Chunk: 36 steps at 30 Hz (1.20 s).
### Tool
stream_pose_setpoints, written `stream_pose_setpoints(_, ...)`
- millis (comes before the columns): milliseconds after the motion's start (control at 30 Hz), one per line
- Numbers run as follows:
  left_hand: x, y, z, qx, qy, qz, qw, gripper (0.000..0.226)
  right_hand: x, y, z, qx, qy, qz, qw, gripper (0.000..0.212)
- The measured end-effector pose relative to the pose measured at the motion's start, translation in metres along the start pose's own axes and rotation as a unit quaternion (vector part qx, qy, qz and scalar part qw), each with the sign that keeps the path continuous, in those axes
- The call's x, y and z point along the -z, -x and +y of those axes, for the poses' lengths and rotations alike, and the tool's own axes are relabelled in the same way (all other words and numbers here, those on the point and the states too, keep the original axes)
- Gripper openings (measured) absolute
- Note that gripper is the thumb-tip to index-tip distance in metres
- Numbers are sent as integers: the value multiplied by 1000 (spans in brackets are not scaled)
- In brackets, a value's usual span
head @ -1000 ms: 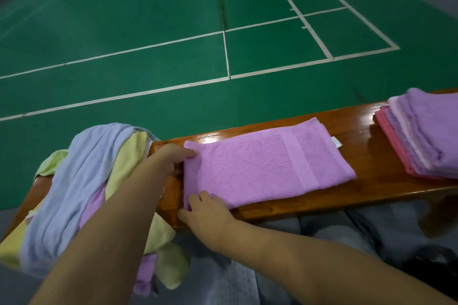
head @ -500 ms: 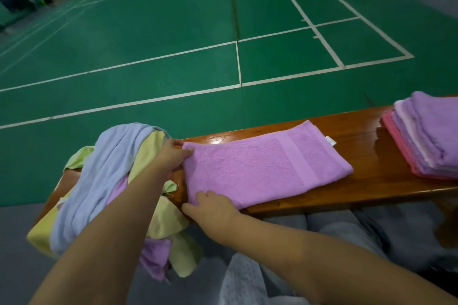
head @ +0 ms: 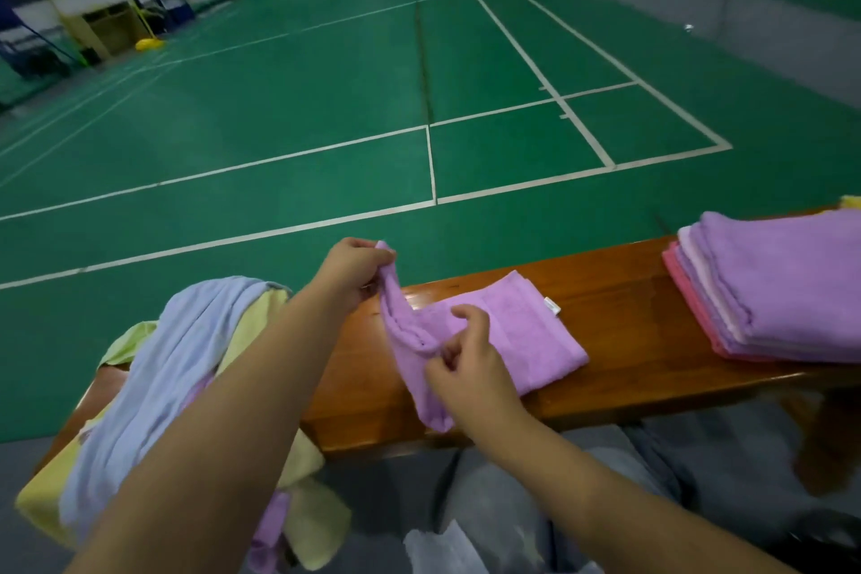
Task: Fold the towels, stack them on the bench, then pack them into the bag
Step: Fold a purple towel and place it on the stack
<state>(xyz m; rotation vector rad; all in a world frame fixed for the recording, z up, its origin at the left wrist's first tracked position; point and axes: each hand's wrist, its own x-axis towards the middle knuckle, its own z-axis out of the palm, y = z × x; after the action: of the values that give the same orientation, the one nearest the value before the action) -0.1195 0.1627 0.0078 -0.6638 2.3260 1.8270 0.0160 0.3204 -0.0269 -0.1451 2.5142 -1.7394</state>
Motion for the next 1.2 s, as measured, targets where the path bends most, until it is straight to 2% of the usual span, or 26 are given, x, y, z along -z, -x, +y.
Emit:
stream_pose_setpoints(100, -43, 1, 9, 46, 7, -26, 999, 9, 33, -7, 20, -139, -77, 29, 987, 22)
stream_pose_setpoints(167, -70, 3, 10, 84, 25, -44, 995, 16, 48, -8, 33, -233, -133, 38, 963, 7)
stream_pose_setpoints(233, -93, 3, 10, 108, 37, -56, 992, 22, 60, -9, 46, -279, -174, 40, 944, 8)
stream_pose_setpoints(333, -120, 1, 8, 132, 42, -60, 989, 25, 74, -8, 57, -301, -222, 42, 926, 13)
stream_pose_setpoints(533, -157, -6, 4, 152, 64, -73, 984, 24, 90, -18, 80, -325, -234, 51, 915, 19)
stream_pose_setpoints(633, -165, -8, -1, 129, 28, -103, 986, 14, 94, -24, 94, -322, -182, 52, 928, 20)
stream_pose_setpoints(667, -167, -7, -2, 112, 10, -112, 987, 13, 95, -25, 97, -314, -150, 47, 936, 19)
stream_pose_setpoints(767, -163, 3, -12, 37, -30, -133, 990, 34, 93, -24, 107, -274, -72, 52, 958, 16)
stream_pose_setpoints(867, -137, 28, -30, -100, -192, -69, 974, 35, 91, -22, 110, -238, -13, 72, 969, 15)
stream_pose_setpoints(933, -113, 44, -54, -167, -235, 5, 957, 33, 93, -23, 110, -225, 20, 92, 970, 21)
stream_pose_setpoints(1000, -89, 57, -81, -144, -215, 88, 962, 32, 95, -23, 110, -221, 41, 114, 968, 24)
stream_pose_setpoints(1067, -72, 70, -104, -76, -190, 125, 971, 36, 96, -22, 111, -210, 68, 130, 967, 27)
stream_pose_setpoints(1133, -63, 85, -117, -20, -176, 81, 981, 49, 97, -19, 114, -208, 114, 126, 963, 28)
stream_pose_setpoints(1200, -62, 103, -118, -22, -193, 16, 981, 71, 97, -16, 114, -203, 172, 125, 956, 21)
